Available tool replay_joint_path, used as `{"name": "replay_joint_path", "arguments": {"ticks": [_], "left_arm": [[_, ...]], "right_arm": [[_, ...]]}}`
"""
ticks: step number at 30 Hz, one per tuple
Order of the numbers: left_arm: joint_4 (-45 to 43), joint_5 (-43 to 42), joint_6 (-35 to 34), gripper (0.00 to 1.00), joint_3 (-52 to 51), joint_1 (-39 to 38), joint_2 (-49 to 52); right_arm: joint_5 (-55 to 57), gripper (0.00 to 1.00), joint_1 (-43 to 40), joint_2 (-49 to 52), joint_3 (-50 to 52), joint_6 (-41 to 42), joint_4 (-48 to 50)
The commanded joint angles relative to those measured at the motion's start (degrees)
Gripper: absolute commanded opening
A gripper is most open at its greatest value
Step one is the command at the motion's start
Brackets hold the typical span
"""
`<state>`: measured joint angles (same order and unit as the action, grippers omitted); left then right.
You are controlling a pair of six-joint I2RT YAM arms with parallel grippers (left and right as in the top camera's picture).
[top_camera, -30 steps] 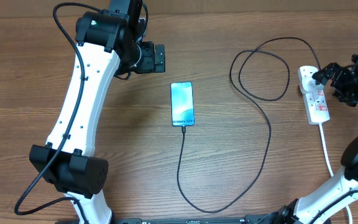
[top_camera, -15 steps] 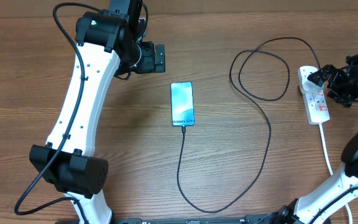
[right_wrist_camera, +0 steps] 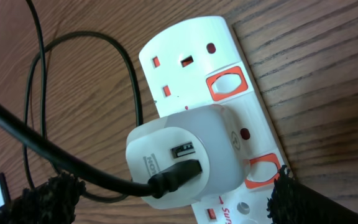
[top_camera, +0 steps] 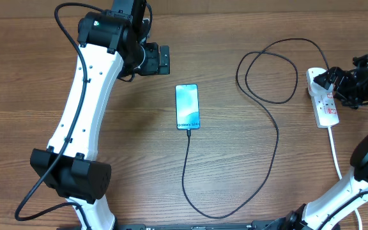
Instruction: Plug charger to phone and switch on socket
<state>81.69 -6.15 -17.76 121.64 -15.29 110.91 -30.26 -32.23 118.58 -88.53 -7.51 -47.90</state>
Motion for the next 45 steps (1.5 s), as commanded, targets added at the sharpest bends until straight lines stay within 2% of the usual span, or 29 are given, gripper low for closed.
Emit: {"name": "replay_joint_path", "arguments": {"ticks": [1, 15, 45], "left_arm": [[0.15, 0.61, 1.07, 1.0, 0.33, -0.13, 0.37], [0.15, 0.61, 1.07, 1.0, 0.33, -0.13, 0.37], [0.13, 0.61, 1.07, 1.0, 0.33, -0.13, 0.37]], "right_arm": [[-0.96, 1.0, 0.24, 0.48, 1.2, -0.28, 0.68], [-1.64, 1.0, 2.14, 0.5, 4.26, 0.17, 5.11], [-1.6, 1.0, 3.04, 0.5, 7.48, 2.14, 6.91]]}}
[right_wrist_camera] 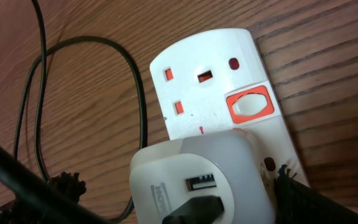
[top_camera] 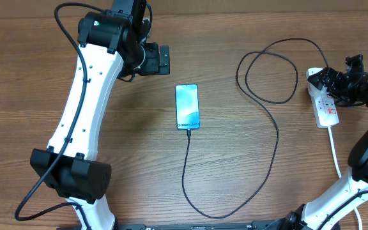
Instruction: Plug charger to phone and switch on socket
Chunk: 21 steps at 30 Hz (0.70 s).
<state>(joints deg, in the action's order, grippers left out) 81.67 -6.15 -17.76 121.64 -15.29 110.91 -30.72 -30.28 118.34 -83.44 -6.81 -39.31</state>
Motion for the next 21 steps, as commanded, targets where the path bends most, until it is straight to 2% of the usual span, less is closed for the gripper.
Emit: {"name": "replay_joint_path", "arguments": {"ticks": [1, 21], "left_arm": [[0.15, 0.61, 1.05, 1.0, 0.33, -0.13, 0.37], [0.15, 0.61, 1.07, 1.0, 0.33, -0.11, 0.37]], "right_arm": [[-1.14, 1.0, 1.09, 0.74, 2.38, 1.44, -1.79], [-0.28, 1.0, 0.63, 0.72, 0.66, 2.47, -1.66]]}}
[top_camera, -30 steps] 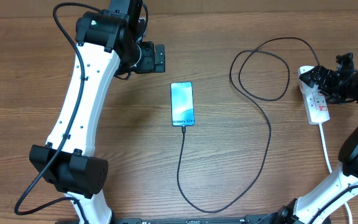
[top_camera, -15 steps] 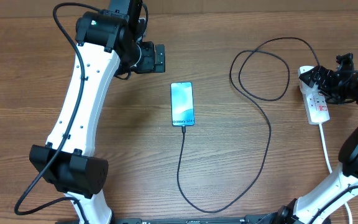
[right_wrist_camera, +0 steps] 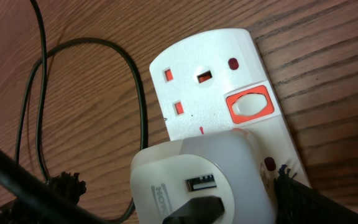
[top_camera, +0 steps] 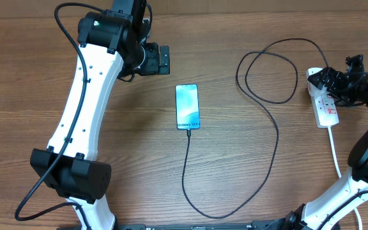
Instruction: Plug charger to phone and switch on socket
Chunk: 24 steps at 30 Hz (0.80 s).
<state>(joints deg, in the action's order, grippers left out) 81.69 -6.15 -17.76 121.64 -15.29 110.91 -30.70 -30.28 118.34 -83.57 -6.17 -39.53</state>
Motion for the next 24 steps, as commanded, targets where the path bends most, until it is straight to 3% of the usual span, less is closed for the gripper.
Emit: {"name": "replay_joint_path", "arguments": {"ticks": [1, 24], "left_arm": [[0.15, 0.61, 1.07, 1.0, 0.33, -0.11, 0.37], [0.13, 0.61, 1.07, 1.0, 0.33, -0.11, 0.37]], "right_arm": [[0.28, 1.0, 0.66, 0.72, 0.59, 1.84, -1.44], [2.62, 1.0, 0.66, 0.7, -2.89, 1.86, -3.52]]}}
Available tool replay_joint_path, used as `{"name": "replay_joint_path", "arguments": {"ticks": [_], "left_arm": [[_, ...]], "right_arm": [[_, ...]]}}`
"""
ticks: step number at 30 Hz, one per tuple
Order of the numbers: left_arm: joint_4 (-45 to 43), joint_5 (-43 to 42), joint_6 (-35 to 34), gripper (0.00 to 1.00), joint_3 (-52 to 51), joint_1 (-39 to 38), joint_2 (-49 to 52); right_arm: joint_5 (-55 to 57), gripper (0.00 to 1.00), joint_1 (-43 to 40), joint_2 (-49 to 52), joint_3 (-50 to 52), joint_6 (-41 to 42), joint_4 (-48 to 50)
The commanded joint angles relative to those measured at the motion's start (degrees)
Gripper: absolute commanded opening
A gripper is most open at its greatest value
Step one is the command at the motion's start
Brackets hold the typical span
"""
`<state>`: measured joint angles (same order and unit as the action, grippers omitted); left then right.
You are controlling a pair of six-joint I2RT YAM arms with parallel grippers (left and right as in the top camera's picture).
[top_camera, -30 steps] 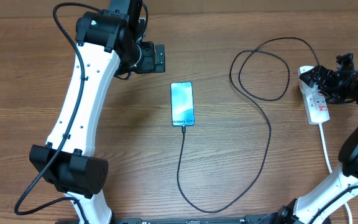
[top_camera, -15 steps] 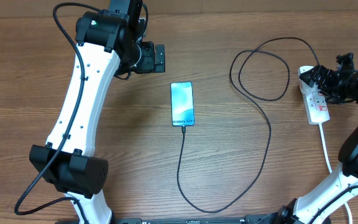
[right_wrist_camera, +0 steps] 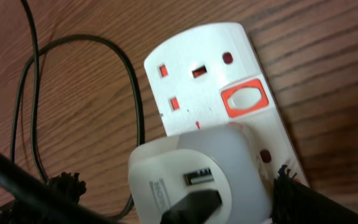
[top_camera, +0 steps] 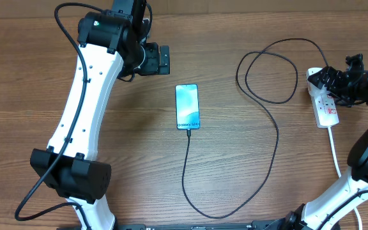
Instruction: Plug charger to phone and switch on socket
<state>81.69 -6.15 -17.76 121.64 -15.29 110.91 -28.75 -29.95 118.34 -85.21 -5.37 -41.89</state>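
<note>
The phone (top_camera: 187,106) lies face up at mid-table, screen lit, with the black cable (top_camera: 277,137) plugged into its near end. From there the cable loops round to a white adapter (right_wrist_camera: 197,177) seated in the white power strip (right_wrist_camera: 210,74). My right gripper (right_wrist_camera: 176,190) is open astride the adapter. Its right fingertip (right_wrist_camera: 288,190) rests on the strip where the adapter's own switch is hidden. The orange-framed switch (right_wrist_camera: 245,99) of the empty outlet shows. My left gripper (top_camera: 163,59) hovers up-left of the phone, holding nothing that I can see.
The strip (top_camera: 325,102) lies at the table's right edge, its white lead (top_camera: 335,153) running toward the front. Cable coils (top_camera: 267,70) lie just left of the strip. My left arm (top_camera: 85,108) spans the left side of the table.
The strip sits slightly higher and more tilted in the right wrist view, so the right gripper has shifted a little. The phone, the cable and the left arm are unchanged.
At first my right gripper was farther back over the strip, with the switch beside the adapter showing next to the right fingertip. Later the gripper was closer, with that fingertip covering the switch. It has stayed there, open astride the adapter.
</note>
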Motion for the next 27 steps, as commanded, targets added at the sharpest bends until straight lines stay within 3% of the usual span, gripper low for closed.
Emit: {"name": "replay_joint_path", "arguments": {"ticks": [1, 27], "left_arm": [[0.13, 0.61, 1.07, 1.0, 0.33, -0.11, 0.37], [0.13, 0.61, 1.07, 1.0, 0.33, -0.11, 0.37]], "right_arm": [[0.7, 1.0, 0.33, 0.7, -1.73, 1.03, -1.68], [-0.9, 1.0, 0.76, 0.72, -2.19, 0.81, -3.8]]}}
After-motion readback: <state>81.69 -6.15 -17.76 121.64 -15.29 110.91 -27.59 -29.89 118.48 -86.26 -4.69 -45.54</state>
